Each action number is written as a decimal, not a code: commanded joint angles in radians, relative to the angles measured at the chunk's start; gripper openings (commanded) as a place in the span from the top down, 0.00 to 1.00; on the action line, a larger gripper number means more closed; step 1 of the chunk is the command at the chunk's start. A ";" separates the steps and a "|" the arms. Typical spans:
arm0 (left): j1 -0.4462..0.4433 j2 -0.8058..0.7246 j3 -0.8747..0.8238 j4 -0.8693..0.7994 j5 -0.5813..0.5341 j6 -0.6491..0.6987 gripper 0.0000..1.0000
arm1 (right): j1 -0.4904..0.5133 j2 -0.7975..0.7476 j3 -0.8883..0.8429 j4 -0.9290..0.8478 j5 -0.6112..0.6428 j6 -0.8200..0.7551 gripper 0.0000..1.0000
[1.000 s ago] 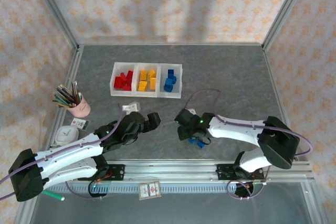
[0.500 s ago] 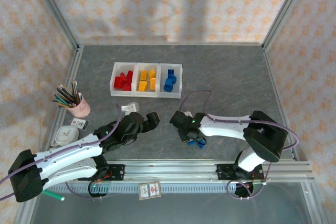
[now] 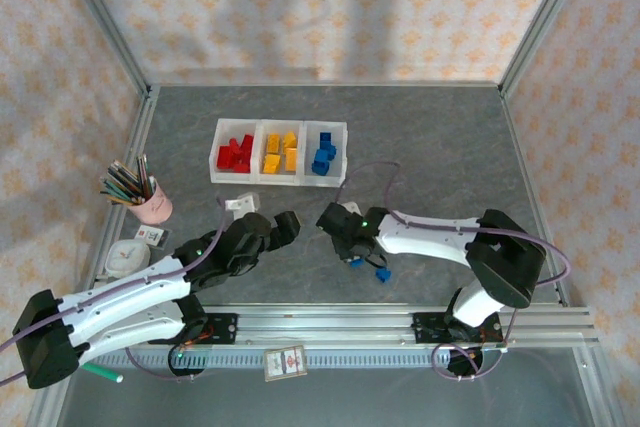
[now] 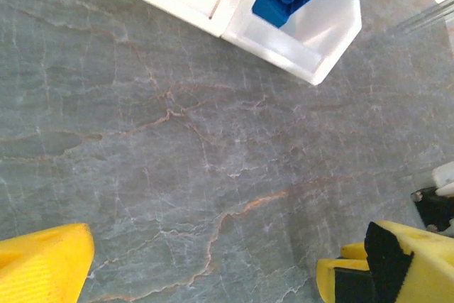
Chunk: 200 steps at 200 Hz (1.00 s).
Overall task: Sort the legos into containers by color
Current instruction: Pick up the lego from the bottom-center of the table, then place the lego in the container.
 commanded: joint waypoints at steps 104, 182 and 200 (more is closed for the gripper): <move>0.204 -0.099 0.100 -0.082 -0.013 0.186 0.01 | -0.163 0.221 0.618 -0.035 0.053 -0.133 0.78; 0.265 -0.030 0.131 -0.031 0.005 0.230 0.01 | -0.298 0.562 1.006 -0.121 0.067 -0.141 0.77; 0.273 -0.014 0.136 -0.018 0.011 0.235 0.01 | -0.320 0.617 1.055 -0.121 0.057 -0.133 0.77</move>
